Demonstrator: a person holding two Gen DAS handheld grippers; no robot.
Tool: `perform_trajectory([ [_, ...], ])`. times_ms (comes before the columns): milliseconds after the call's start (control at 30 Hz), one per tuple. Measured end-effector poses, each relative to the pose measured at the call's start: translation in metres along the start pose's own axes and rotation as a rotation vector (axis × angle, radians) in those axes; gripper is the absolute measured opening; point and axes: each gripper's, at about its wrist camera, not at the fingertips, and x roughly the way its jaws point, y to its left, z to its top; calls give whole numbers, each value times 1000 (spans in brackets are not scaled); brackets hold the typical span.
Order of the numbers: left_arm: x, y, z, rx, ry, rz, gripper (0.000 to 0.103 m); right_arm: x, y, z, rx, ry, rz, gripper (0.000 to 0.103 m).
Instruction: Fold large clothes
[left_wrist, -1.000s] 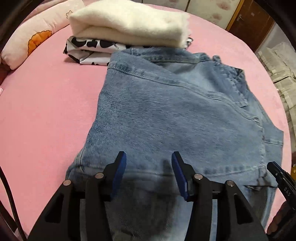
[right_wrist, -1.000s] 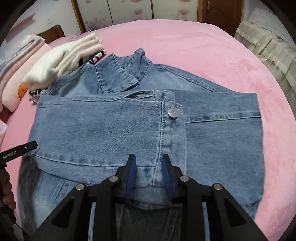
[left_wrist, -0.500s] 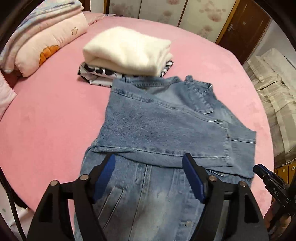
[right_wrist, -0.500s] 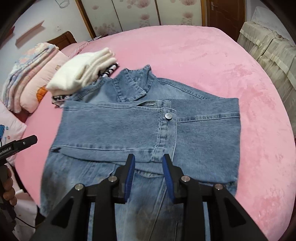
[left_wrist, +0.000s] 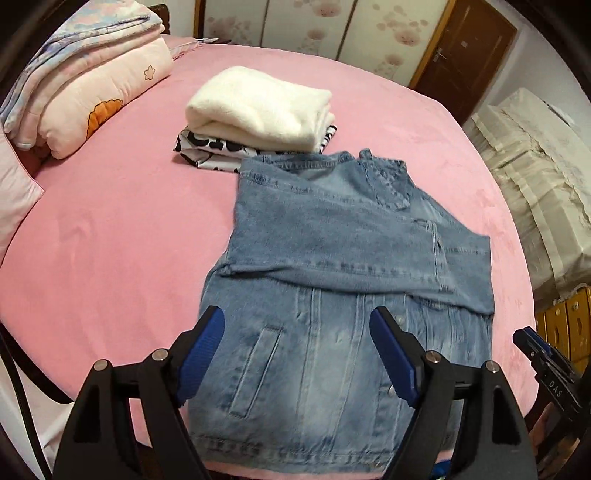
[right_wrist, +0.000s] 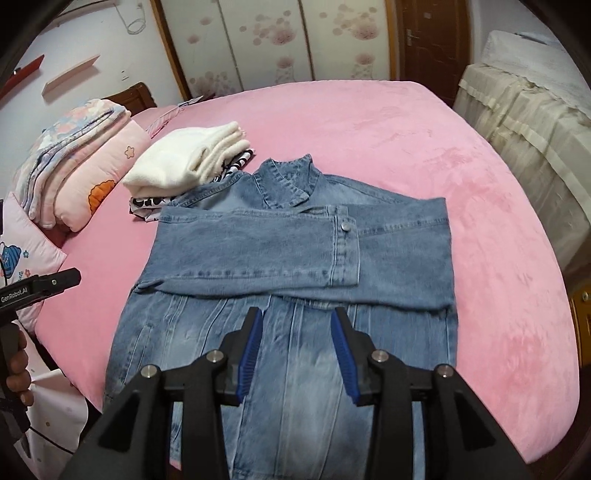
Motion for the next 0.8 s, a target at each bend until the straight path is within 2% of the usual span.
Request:
perform_trajectory([
  [367,6,43,-73,57,52,0,80,-7,13,-79,64,60,-53,42],
  [633,29,65,-118,64,78,-6,80,2,-5,-129,96,99,-87,42],
  [800,48,87,-139,11,75,-41,80,10,-22,-155,132,120,-105,42],
])
